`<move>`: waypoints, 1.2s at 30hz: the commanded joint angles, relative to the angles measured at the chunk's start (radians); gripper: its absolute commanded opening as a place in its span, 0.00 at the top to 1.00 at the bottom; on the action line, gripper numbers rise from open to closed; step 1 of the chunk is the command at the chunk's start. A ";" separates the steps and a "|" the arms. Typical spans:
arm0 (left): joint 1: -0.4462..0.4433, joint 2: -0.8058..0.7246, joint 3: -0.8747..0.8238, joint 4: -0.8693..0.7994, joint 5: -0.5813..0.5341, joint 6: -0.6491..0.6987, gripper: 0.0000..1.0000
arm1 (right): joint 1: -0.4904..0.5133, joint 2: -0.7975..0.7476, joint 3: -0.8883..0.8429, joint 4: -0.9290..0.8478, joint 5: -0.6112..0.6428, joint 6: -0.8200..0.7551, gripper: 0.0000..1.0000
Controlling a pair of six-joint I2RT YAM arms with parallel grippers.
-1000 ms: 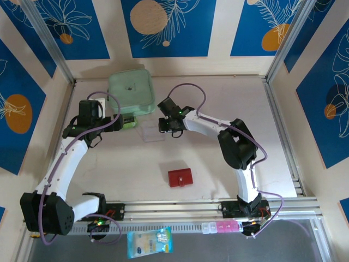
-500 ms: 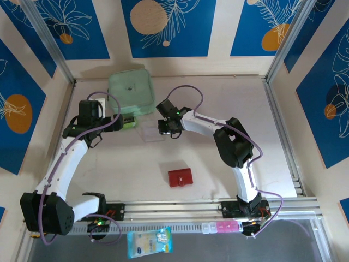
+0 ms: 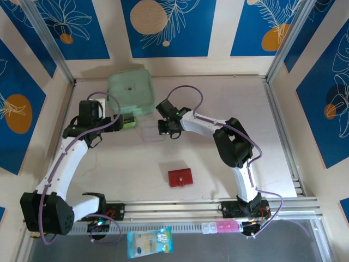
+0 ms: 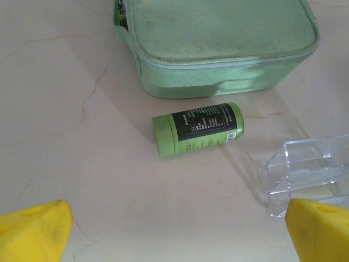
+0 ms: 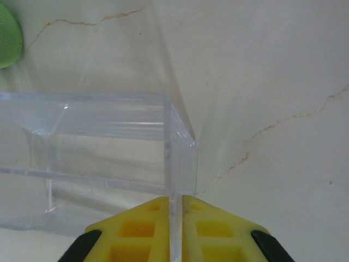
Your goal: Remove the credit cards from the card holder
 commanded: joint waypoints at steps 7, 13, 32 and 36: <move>0.012 0.002 -0.009 0.011 -0.021 -0.009 0.00 | -0.019 -0.038 -0.001 -0.069 0.051 -0.002 0.92; 0.012 0.008 -0.009 0.010 -0.020 -0.008 0.00 | -0.082 -0.106 -0.053 -0.097 0.079 -0.024 0.93; 0.012 0.028 -0.006 0.004 -0.048 0.004 0.00 | -0.318 -0.229 -0.255 -0.017 0.004 -0.188 0.93; 0.012 0.027 -0.007 0.001 -0.061 0.009 0.00 | -0.317 -0.208 -0.241 -0.004 -0.021 -0.214 0.93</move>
